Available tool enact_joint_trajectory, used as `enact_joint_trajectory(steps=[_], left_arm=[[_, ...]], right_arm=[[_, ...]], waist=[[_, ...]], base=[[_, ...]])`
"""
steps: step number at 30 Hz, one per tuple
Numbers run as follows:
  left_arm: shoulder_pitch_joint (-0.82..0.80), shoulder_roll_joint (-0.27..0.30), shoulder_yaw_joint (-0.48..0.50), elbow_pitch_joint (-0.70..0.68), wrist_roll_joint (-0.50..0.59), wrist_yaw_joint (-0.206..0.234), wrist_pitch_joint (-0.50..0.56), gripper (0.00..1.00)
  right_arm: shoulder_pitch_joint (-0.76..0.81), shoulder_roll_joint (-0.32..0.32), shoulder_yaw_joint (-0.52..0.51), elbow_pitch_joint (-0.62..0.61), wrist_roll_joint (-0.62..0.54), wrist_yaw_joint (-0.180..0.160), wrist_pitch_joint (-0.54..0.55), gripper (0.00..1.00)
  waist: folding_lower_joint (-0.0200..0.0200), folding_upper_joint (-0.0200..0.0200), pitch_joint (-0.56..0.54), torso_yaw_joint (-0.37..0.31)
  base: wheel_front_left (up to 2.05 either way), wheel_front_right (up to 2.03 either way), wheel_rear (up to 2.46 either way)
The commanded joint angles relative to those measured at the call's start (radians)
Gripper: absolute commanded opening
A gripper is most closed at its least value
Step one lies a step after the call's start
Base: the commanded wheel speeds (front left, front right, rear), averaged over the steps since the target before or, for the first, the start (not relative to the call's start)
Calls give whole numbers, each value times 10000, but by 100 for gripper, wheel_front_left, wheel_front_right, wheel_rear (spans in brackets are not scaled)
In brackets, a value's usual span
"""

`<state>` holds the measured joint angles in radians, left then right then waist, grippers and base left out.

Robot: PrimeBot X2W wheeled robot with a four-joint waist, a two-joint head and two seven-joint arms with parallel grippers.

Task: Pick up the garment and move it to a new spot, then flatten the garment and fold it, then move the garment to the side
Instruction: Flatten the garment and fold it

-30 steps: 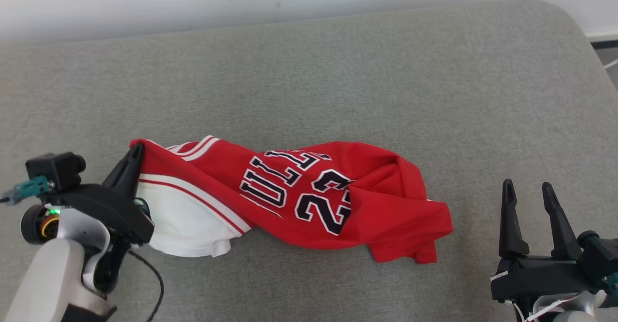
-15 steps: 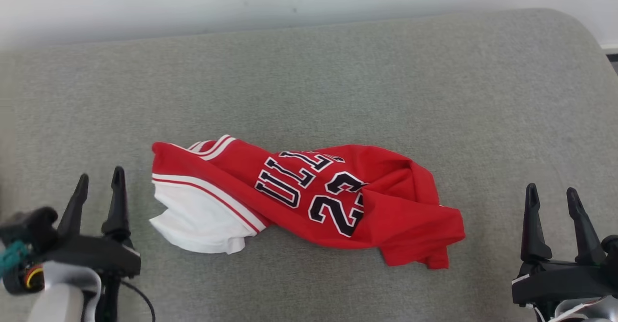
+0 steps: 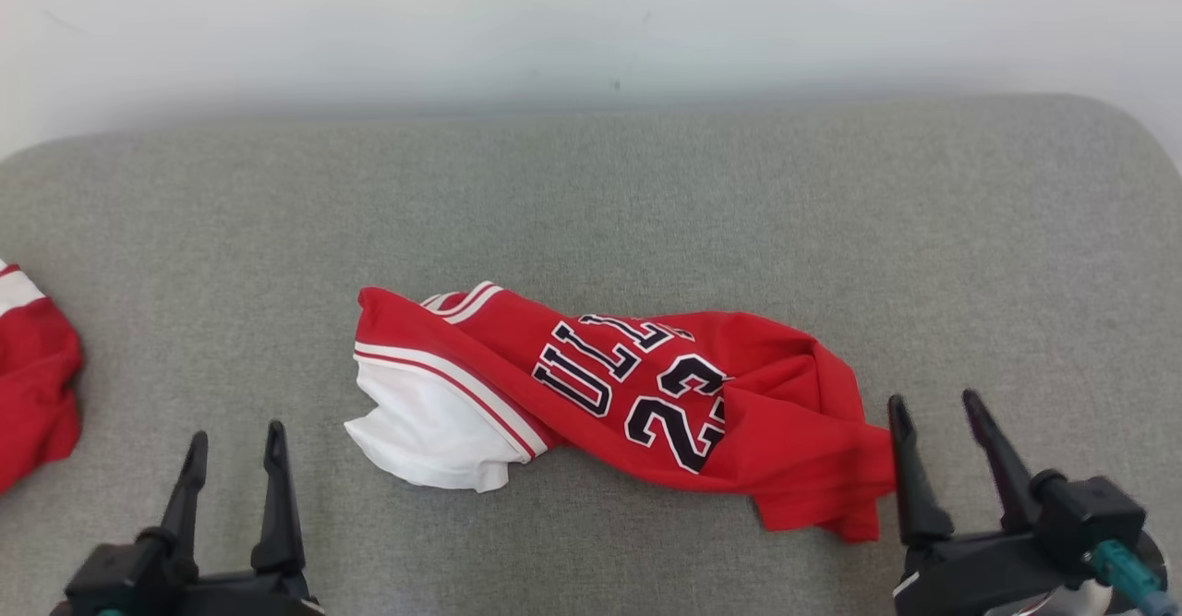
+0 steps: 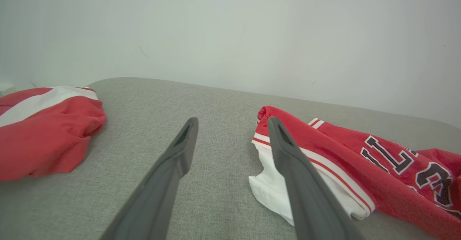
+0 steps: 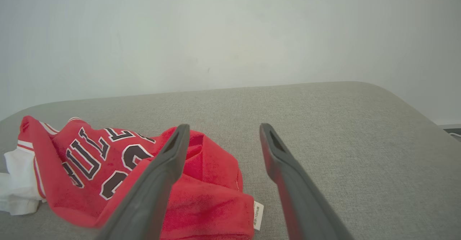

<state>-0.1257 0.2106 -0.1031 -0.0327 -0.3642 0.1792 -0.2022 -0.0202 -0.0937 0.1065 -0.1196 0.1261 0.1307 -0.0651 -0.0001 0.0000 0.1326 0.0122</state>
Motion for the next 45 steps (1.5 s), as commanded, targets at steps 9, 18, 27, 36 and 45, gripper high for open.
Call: enact_joint_trajectory(steps=[9,18,27,36,45], left_arm=[[825,373,-453,-811,831,305,436,100],[878,482,-832,-870,952,220,654,100],[644,539,-940,-745,1027,212,621,100],[368,562,-1078,-848,1151,282,614,100],[111,408,-1291,-622,1070,198,488,100]], right_arm=[[850,42,481,-74,-398,1,243,100],[1354,223,358,-319,-427,1,440,100],[1214,295,354,-283,-296,1,427,100],[1113,223,-87,249,83,1,620,100],[456,136,-552,2003,985,1,325,100]], waist=[[1,0,-805,157],[1,0,-995,89],[1,0,-904,145],[1,0,-514,199],[1,0,-139,332]], base=[[0,0,0],[0,0,0],[0,0,0],[0,0,0],[0,0,0]])
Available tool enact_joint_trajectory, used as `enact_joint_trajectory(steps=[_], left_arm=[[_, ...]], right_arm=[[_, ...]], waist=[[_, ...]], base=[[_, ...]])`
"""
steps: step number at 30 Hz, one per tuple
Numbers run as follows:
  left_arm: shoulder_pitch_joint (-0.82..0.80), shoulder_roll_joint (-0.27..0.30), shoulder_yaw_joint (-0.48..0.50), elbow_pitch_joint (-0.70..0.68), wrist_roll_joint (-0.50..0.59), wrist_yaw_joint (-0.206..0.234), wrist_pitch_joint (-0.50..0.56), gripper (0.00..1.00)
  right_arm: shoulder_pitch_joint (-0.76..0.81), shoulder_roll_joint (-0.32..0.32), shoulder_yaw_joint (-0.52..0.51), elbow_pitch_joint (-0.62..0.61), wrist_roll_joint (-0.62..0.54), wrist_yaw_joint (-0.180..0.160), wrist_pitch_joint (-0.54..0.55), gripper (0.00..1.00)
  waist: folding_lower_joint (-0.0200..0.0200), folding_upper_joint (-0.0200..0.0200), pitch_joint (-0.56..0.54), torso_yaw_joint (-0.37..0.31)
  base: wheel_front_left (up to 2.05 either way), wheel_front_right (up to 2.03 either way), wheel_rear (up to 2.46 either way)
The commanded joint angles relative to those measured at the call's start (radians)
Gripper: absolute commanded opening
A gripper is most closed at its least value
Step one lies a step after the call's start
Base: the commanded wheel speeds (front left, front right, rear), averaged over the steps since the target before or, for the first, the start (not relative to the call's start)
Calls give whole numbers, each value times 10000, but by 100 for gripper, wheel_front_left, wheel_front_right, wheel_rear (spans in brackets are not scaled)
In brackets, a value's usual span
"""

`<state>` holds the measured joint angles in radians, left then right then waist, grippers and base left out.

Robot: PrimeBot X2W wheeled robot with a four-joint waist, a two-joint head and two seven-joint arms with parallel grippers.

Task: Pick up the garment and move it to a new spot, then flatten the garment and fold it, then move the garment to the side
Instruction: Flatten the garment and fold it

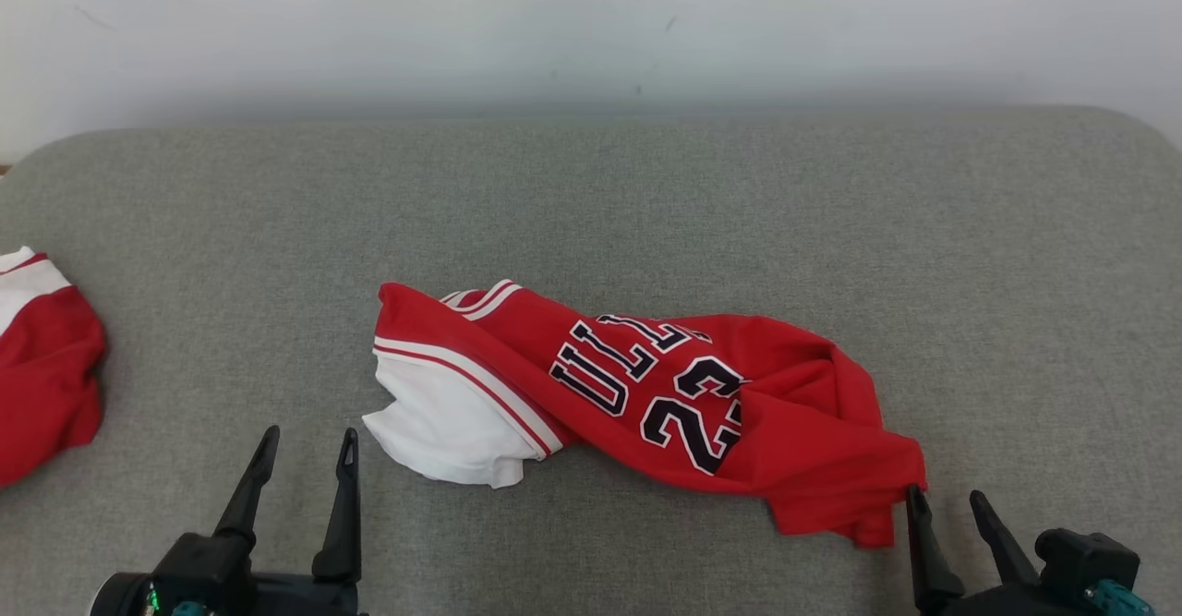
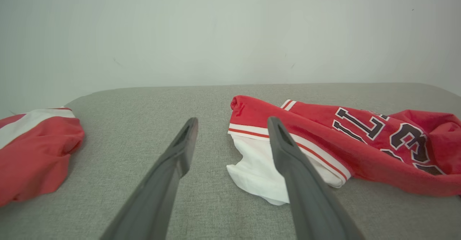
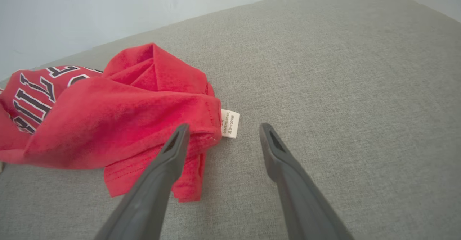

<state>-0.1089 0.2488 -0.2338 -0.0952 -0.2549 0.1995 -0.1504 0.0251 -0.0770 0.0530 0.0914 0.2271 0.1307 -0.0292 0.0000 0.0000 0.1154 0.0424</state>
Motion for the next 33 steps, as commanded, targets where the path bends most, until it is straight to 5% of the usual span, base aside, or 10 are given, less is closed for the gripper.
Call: enact_joint_trajectory(steps=[1,4,5,6,7,8,9,16,25,33], left_arm=[[-89,14,-1,47,-37,-19,-17,100],[-188,16,-20,128,-54,-23,-69,100],[-207,29,-26,158,-52,-35,-85,100],[-228,40,-26,183,-59,-39,-100,100],[-257,52,-27,201,-56,-44,-101,100],[-293,61,-28,226,-60,-43,-112,100],[-325,62,-30,243,-62,-39,-121,100],[-445,65,-22,250,-70,30,-196,100],[-474,85,-9,255,-139,97,-276,100],[-573,24,-98,358,-223,85,-276,100]], right_arm=[[-128,-31,15,114,151,-1,-96,100],[-518,-59,175,720,524,-1,-184,100],[-628,-40,236,897,673,1,-220,84],[-747,-66,314,1058,754,1,-272,51],[-861,-59,365,1191,992,1,-314,40],[-962,-83,392,1323,1081,-1,-392,5],[-1053,-120,401,1406,1160,1,-503,0],[-1236,-256,180,1257,1779,1,-996,0],[-1230,-811,-547,-189,705,1,-1350,0],[-1575,-1477,969,-1528,-961,1,-957,0]], waist=[[0,0,61,45],[0,0,159,49],[0,0,175,50],[0,0,201,53],[0,0,230,52],[0,0,246,50],[0,0,263,51],[0,0,411,-9],[0,0,430,-208],[0,0,445,-166]], base=[[0,0,0],[0,0,0],[0,0,0],[0,0,0],[0,0,0],[0,0,0],[0,0,0],[0,0,0],[0,0,0],[0,0,0]])
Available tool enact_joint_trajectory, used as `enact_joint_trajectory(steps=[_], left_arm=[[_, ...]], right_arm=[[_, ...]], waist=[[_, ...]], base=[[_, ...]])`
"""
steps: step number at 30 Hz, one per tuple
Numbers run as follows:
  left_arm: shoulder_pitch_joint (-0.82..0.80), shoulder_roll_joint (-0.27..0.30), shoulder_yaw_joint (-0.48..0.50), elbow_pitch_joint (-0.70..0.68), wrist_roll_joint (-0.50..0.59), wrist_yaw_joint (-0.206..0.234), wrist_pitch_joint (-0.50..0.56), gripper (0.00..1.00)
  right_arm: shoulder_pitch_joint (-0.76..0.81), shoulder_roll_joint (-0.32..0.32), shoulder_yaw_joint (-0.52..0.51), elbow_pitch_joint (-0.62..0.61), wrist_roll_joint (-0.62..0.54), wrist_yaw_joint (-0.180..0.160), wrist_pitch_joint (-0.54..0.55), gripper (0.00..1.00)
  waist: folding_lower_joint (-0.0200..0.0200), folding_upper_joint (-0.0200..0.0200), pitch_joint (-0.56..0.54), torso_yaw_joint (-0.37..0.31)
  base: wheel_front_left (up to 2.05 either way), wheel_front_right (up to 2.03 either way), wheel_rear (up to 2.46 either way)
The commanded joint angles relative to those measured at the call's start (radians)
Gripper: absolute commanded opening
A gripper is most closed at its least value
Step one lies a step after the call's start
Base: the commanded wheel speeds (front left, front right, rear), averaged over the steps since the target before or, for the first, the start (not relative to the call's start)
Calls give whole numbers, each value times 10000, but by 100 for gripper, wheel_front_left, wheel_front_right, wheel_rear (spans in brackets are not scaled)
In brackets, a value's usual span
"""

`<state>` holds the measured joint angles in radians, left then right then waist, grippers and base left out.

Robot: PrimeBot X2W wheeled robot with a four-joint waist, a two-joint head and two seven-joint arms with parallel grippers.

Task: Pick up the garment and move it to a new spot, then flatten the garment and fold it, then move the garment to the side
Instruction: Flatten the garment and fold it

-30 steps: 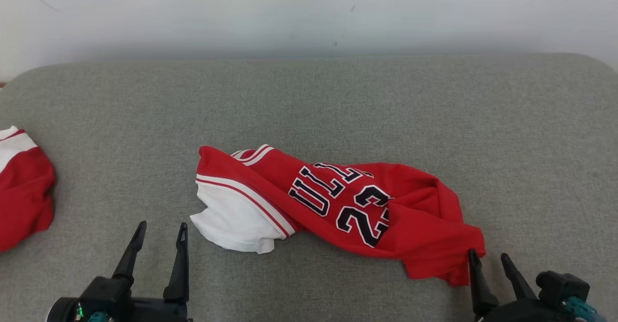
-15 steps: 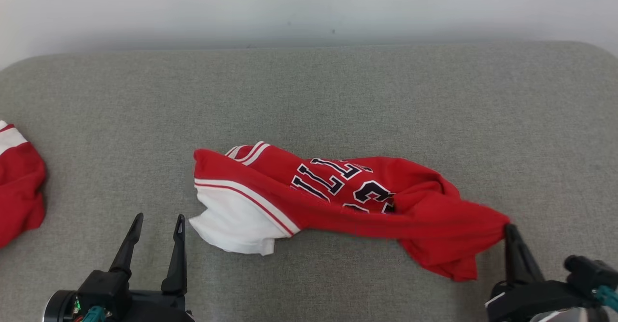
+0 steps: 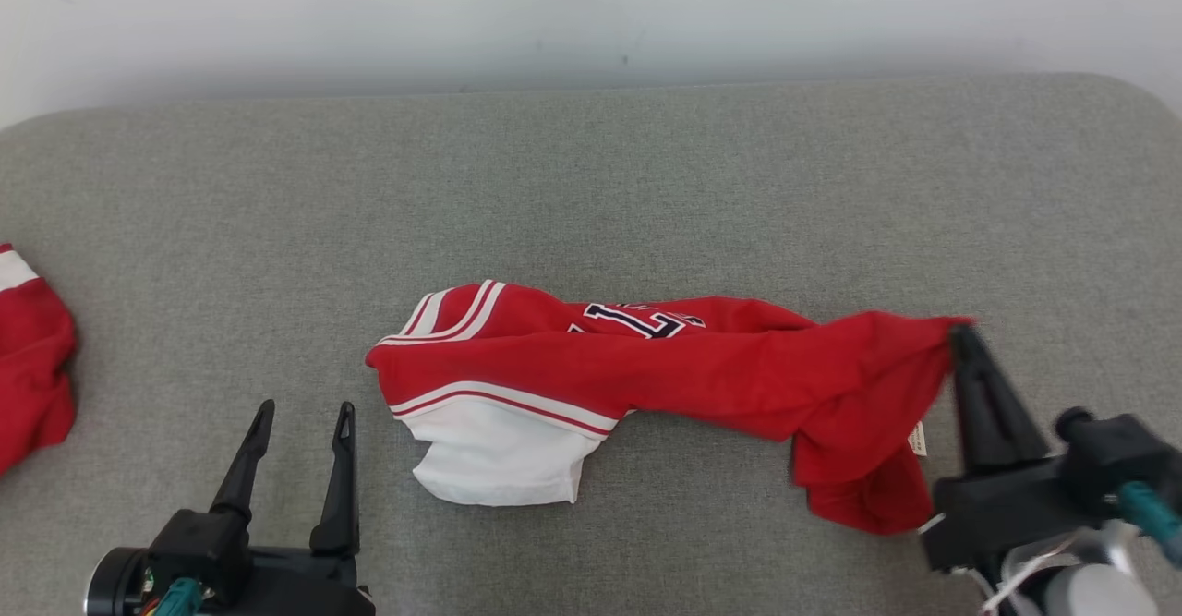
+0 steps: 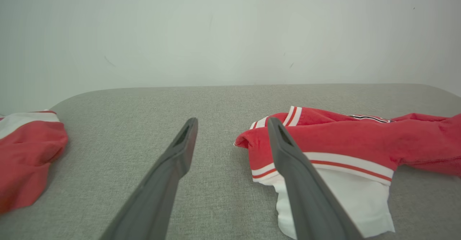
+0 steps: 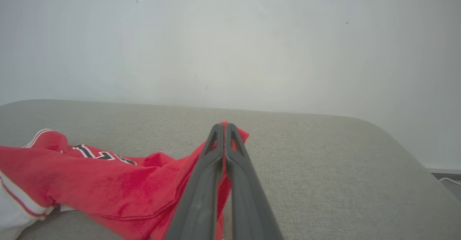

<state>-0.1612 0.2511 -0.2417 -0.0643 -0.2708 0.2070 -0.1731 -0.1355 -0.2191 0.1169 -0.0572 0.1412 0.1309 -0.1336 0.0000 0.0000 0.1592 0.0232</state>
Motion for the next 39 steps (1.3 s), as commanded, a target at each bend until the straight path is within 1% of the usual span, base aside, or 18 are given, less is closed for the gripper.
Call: enact_joint_trajectory(steps=[1,4,6,8,11,12,13,14,21,27,32,34,39], left_arm=[[-46,-15,-36,65,-83,12,-60,100],[-78,-80,-90,106,-126,8,-81,100],[-111,-88,-105,132,-147,-1,-101,100],[-132,-91,-112,149,-153,-8,-115,100],[-172,-75,-107,189,-182,1,-151,100],[-167,-61,-97,206,-196,2,-137,100],[-170,-50,-91,219,-209,7,-144,100],[-175,-40,-88,224,-220,14,-153,100],[-101,54,-53,190,-250,72,-122,100],[-44,138,-47,84,-219,139,-68,100],[59,219,-47,-6,-214,196,-114,100],[91,249,-27,-41,-209,231,-125,100],[311,214,-48,-266,-202,360,-103,100]], right_arm=[[53,-91,642,12,-150,-1,215,0],[150,-162,1393,372,-181,-3,514,0],[170,-159,1646,676,-51,-3,572,0],[185,-155,1683,861,6,-3,596,0],[197,40,1472,1253,193,-3,477,0],[210,103,1349,1315,263,-3,395,13],[241,180,1194,1339,310,-3,294,72],[287,258,1005,1330,367,-3,200,100],[804,818,-214,839,571,-3,-106,100],[1255,1053,-1279,159,513,-3,-99,100],[1557,1161,-2189,-604,128,-3,235,100],[1639,1168,-2154,-884,-5,-3,398,100],[1961,1075,-1456,-1207,-170,-3,775,100]], waist=[[0,0,6,48],[0,0,41,130],[0,0,79,167],[0,0,96,185],[0,0,146,211],[0,0,154,207],[0,0,160,201],[0,0,162,193],[0,0,87,37],[0,0,-56,-89],[0,0,-267,-153],[0,0,-331,-168],[0,0,-526,-167]], base=[[0,0,0],[0,0,0],[0,0,0],[0,0,0],[0,0,0],[0,0,0],[0,0,0],[0,0,0],[0,0,0],[0,0,0],[0,0,0],[0,0,0],[0,0,0]])
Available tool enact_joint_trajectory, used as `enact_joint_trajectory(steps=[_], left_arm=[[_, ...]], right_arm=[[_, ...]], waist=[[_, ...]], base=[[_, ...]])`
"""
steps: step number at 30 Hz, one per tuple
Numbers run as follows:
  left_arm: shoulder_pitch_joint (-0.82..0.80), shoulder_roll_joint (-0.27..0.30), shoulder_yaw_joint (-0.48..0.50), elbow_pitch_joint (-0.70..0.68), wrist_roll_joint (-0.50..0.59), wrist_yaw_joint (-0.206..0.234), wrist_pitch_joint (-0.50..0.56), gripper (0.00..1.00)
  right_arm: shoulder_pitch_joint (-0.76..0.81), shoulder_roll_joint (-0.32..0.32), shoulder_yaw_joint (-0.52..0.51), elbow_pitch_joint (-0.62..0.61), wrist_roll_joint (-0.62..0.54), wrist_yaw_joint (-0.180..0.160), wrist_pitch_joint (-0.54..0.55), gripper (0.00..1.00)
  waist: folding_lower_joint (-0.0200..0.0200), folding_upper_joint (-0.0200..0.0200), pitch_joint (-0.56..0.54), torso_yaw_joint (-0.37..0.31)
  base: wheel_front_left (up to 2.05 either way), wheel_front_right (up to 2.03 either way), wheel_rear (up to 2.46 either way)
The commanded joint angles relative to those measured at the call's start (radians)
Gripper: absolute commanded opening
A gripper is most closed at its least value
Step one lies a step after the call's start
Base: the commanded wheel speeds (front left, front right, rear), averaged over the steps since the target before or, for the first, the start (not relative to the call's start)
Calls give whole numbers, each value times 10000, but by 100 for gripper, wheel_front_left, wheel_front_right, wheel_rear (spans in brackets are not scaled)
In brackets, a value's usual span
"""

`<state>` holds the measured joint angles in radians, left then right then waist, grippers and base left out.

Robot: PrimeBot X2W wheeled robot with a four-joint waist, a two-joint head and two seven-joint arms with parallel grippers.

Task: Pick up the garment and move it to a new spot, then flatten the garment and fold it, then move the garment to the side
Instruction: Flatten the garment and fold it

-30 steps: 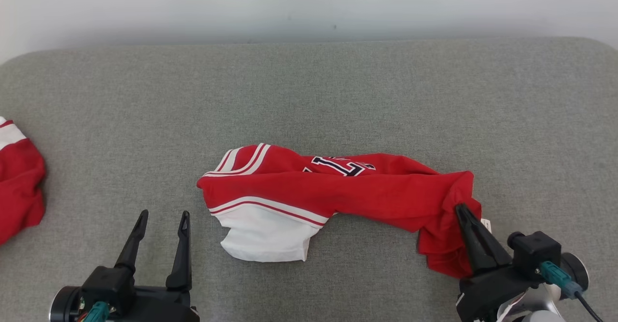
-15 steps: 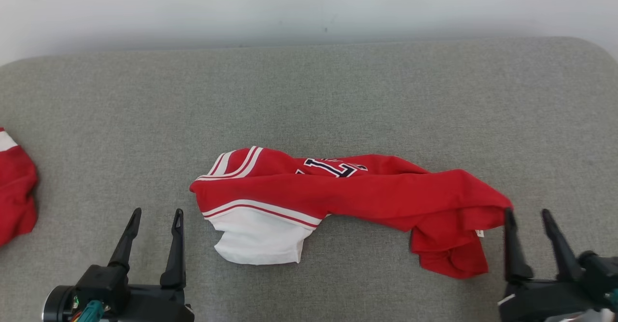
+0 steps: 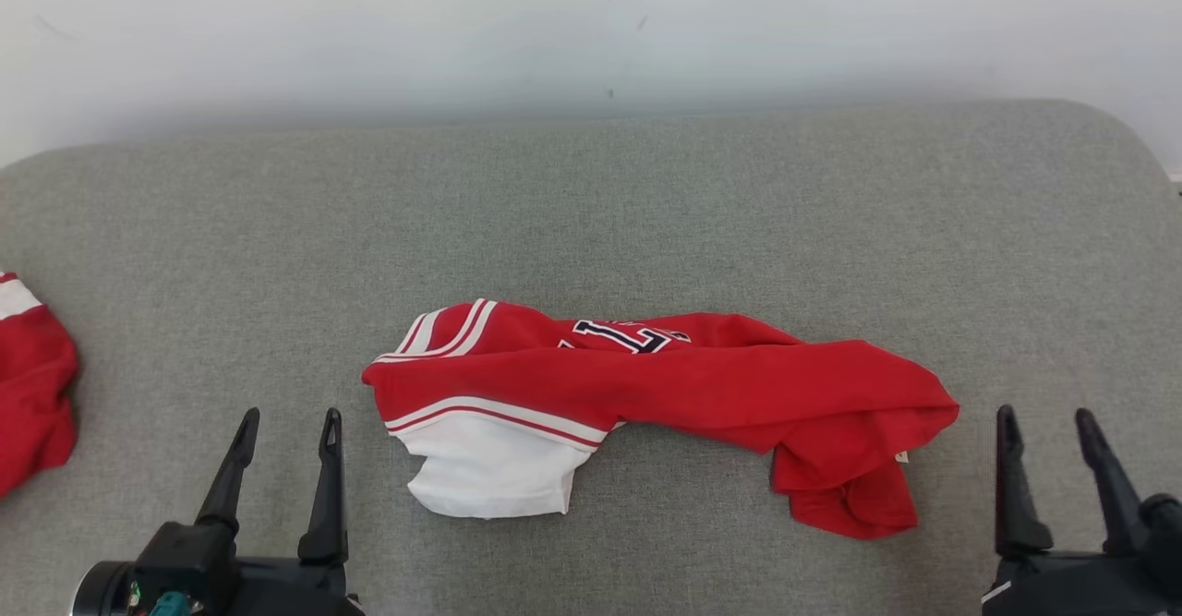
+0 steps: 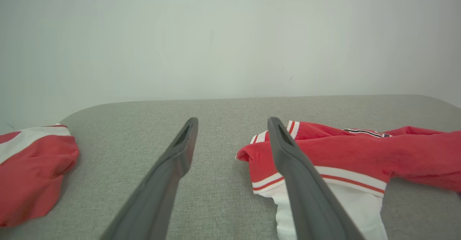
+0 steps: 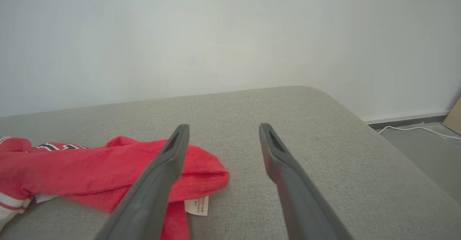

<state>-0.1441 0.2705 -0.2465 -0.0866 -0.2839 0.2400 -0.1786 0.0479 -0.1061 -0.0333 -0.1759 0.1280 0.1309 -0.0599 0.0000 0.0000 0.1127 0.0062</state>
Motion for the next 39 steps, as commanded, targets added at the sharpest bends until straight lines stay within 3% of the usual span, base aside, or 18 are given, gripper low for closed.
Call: enact_joint_trajectory(steps=[1,11,27,39], left_arm=[[198,15,-6,-86,-78,65,-33,100],[800,0,-61,-347,-121,327,50,100],[546,107,-366,-104,-49,167,290,100],[-352,-204,-1489,1576,-1065,-1158,2302,100]], right_arm=[[174,-29,169,-30,6,-3,57,100],[598,-2,731,-159,-238,-3,265,100],[558,35,819,-267,-138,-3,352,100],[304,-176,1211,-189,-39,-3,415,100]], waist=[[0,0,-97,6],[0,0,-379,49],[0,0,-340,190],[0,0,52,-31]], base=[[0,0,0],[0,0,0],[0,0,0],[0,0,0]])
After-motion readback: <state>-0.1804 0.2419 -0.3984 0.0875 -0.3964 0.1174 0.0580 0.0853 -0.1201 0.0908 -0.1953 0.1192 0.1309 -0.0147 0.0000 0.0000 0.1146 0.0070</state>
